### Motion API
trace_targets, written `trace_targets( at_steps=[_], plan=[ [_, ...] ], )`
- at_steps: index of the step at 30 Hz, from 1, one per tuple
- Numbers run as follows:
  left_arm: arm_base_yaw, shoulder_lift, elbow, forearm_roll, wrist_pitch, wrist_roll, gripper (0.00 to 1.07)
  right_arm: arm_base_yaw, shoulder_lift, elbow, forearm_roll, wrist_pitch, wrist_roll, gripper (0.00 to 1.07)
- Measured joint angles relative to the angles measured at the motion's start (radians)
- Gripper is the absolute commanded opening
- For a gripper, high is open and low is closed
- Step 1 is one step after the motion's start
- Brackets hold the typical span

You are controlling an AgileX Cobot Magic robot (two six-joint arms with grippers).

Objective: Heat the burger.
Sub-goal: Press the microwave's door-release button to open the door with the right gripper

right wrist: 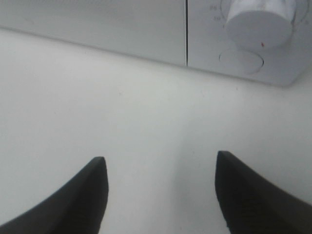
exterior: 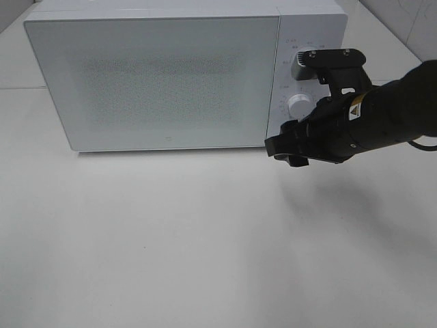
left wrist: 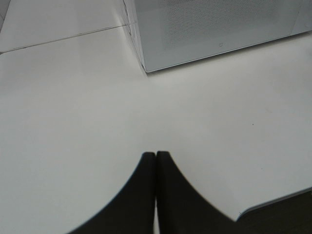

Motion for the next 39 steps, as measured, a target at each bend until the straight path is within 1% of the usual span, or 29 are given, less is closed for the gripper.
trace_targets(
  at_steps=[1,2,3,4,6,7,8,9,10,11,12,13,14,15,16,17,20,22,25,27,30,32,33,34,37,39],
  plan=[
    [0.000,0.000,0.000,0.000,0.000,0.000,0.00,-0.010,-0.001,-0.026,-0.001,0.086,-0.006,0.60],
    [0.000,0.000,0.000,0.000,0.000,0.000,0.00,-0.010,-0.001,-0.026,-0.001,0.086,-0.006,0.60],
    [0.000,0.000,0.000,0.000,0.000,0.000,0.00,-0.032,-0.001,-0.056,-0.001,0.158,-0.006,0.60],
    [0.000,0.000,0.000,0.000,0.000,0.000,0.00,-0.032,-0.001,-0.056,-0.001,0.158,-0.006,0.60],
    [0.000,0.000,0.000,0.000,0.000,0.000,0.00,-0.091,-0.001,-0.095,0.000,0.257,-0.009,0.60],
    [0.000,0.000,0.000,0.000,0.000,0.000,0.00,-0.091,-0.001,-0.095,0.000,0.257,-0.009,0.60],
    [0.000,0.000,0.000,0.000,0.000,0.000,0.00,-0.141,-0.001,-0.119,0.000,0.312,-0.009,0.60],
    [0.000,0.000,0.000,0.000,0.000,0.000,0.00,-0.141,-0.001,-0.119,0.000,0.312,-0.009,0.60],
    [0.000,0.000,0.000,0.000,0.000,0.000,0.00,-0.186,-0.001,-0.136,0.000,0.361,-0.011,0.60],
    [0.000,0.000,0.000,0.000,0.000,0.000,0.00,-0.186,-0.001,-0.136,0.000,0.361,-0.011,0.60],
    [0.000,0.000,0.000,0.000,0.000,0.000,0.00,-0.230,-0.003,-0.149,0.000,0.407,-0.012,0.60],
    [0.000,0.000,0.000,0.000,0.000,0.000,0.00,-0.230,-0.003,-0.149,0.000,0.407,-0.012,0.60],
    [0.000,0.000,0.000,0.000,0.000,0.000,0.00,-0.268,-0.010,-0.153,0.000,0.448,-0.012,0.60],
    [0.000,0.000,0.000,0.000,0.000,0.000,0.00,-0.289,-0.020,-0.153,0.000,0.470,-0.012,0.60],
    [0.000,0.000,0.000,0.000,0.000,0.000,0.00,-0.289,-0.020,-0.153,0.000,0.470,-0.012,0.60],
    [0.000,0.000,0.000,0.000,0.000,0.000,0.00,-0.315,-0.046,-0.153,0.000,0.514,-0.012,0.60],
    [0.000,0.000,0.000,0.000,0.000,0.000,0.00,-0.331,-0.084,-0.154,0.000,0.551,-0.012,0.60],
    [0.000,0.000,0.000,0.000,-0.001,0.000,0.00,-0.337,-0.193,-0.155,-0.009,0.627,-0.012,0.60],
    [0.000,0.000,0.000,0.000,-0.001,0.000,0.00,-0.337,-0.217,-0.155,-0.012,0.647,-0.010,0.60],
    [0.000,0.000,0.000,0.000,-0.001,0.000,0.00,-0.337,-0.334,-0.155,-0.043,0.723,0.001,0.60],
    [0.000,0.000,0.000,0.000,-0.001,0.000,0.00,-0.337,-0.364,-0.155,-0.047,0.739,0.001,0.60],
    [0.000,0.000,0.000,0.000,-0.001,0.000,0.00,-0.337,-0.469,-0.155,-0.052,0.838,0.006,0.60],
    [0.000,0.000,0.000,0.000,-0.001,0.000,0.00,-0.337,-0.469,-0.155,-0.052,0.838,0.006,0.60],
    [0.000,0.000,0.000,0.000,-0.001,0.000,0.00,-0.337,-0.513,-0.155,-0.053,0.880,0.006,0.60],
    [0.000,0.000,0.000,0.000,-0.001,0.000,0.00,-0.337,-0.534,-0.155,-0.053,0.896,0.006,0.60],
    [0.000,0.000,0.000,0.000,-0.001,0.000,0.00,-0.337,-0.651,-0.110,-0.054,0.936,0.005,0.60]
  ],
)
